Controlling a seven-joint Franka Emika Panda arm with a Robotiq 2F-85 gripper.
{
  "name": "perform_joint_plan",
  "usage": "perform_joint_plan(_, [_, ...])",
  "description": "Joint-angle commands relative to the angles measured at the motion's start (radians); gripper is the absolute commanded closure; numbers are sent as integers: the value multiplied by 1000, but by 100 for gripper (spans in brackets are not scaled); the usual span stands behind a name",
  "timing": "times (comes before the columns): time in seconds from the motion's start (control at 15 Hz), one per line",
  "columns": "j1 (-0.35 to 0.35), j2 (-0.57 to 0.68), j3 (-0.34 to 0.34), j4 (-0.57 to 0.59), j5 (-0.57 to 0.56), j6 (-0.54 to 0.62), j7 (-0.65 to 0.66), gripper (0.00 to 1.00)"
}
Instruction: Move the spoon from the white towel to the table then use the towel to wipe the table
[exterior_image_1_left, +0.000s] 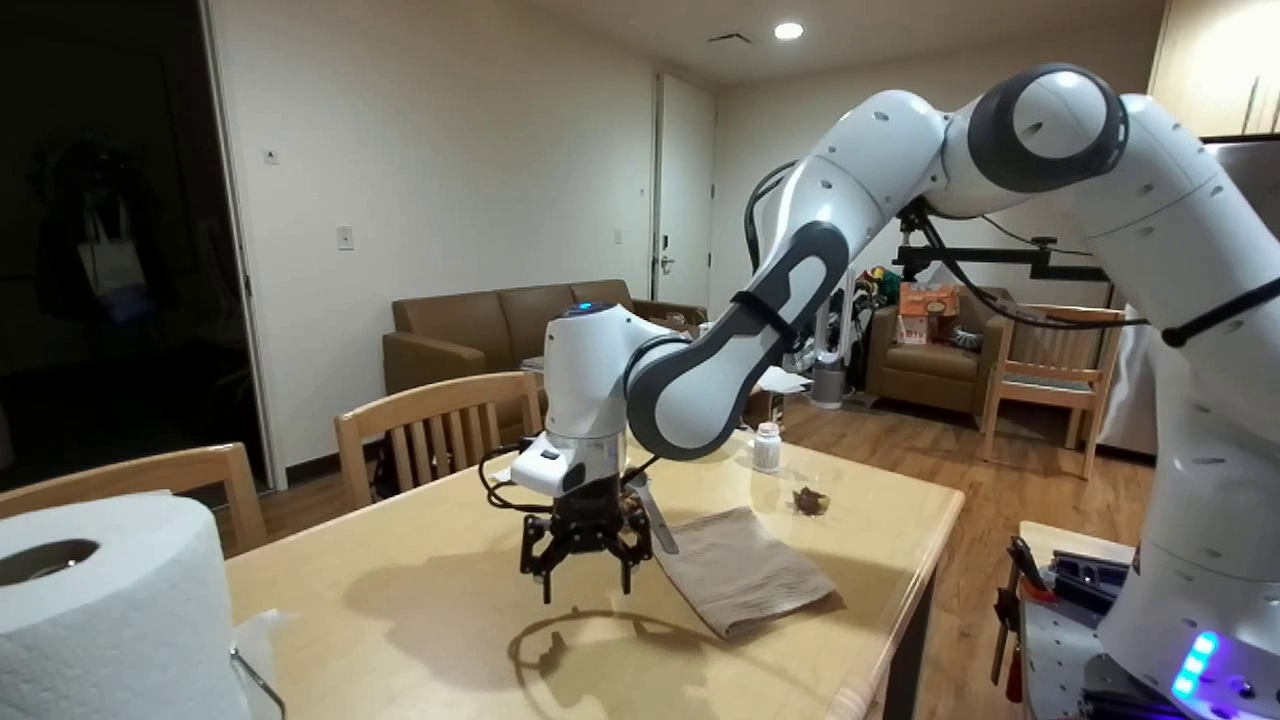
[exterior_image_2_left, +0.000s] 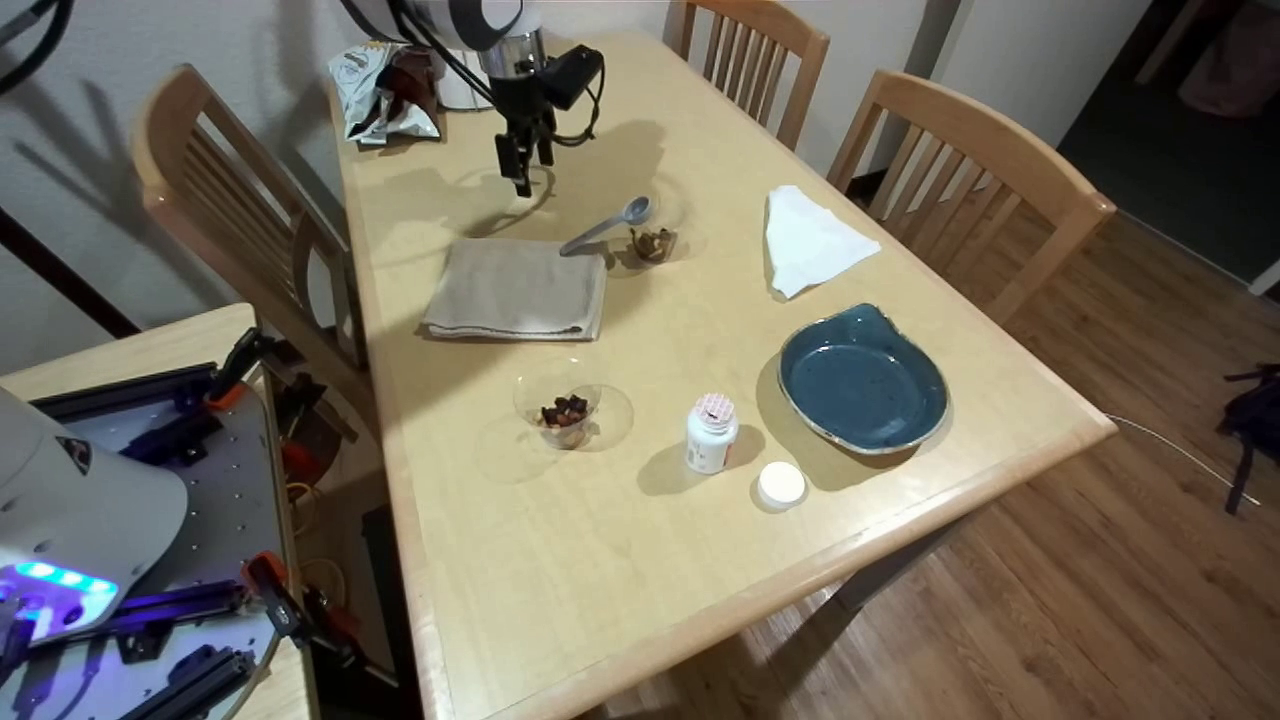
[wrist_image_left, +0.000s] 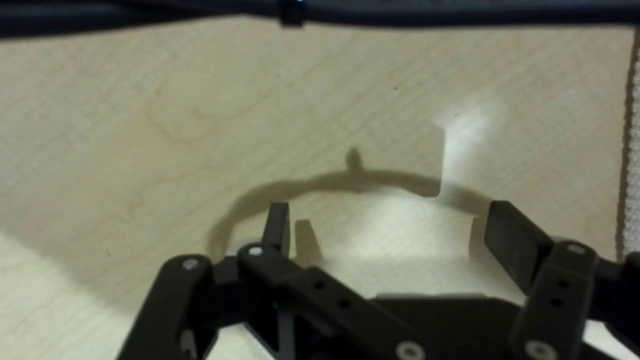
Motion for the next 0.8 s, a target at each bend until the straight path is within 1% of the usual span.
perform_joint_plan(0.0, [-8, -132, -11, -209, 7, 93, 74, 0])
perform_joint_plan(0.2, [6, -206, -42, -354, -17, 152, 189, 0])
perform_joint_plan(0.33, [3, -251, -51, -445, -25, 180, 247, 0])
perform_joint_plan(0.53, [1, -311, -72, -549, -53, 189, 302, 0])
perform_joint_plan(0.67, [-9, -346, -76, -598, -67, 192, 315, 0])
perform_joint_plan(0.73, [-20, -354, -70, -613, -57, 202, 305, 0])
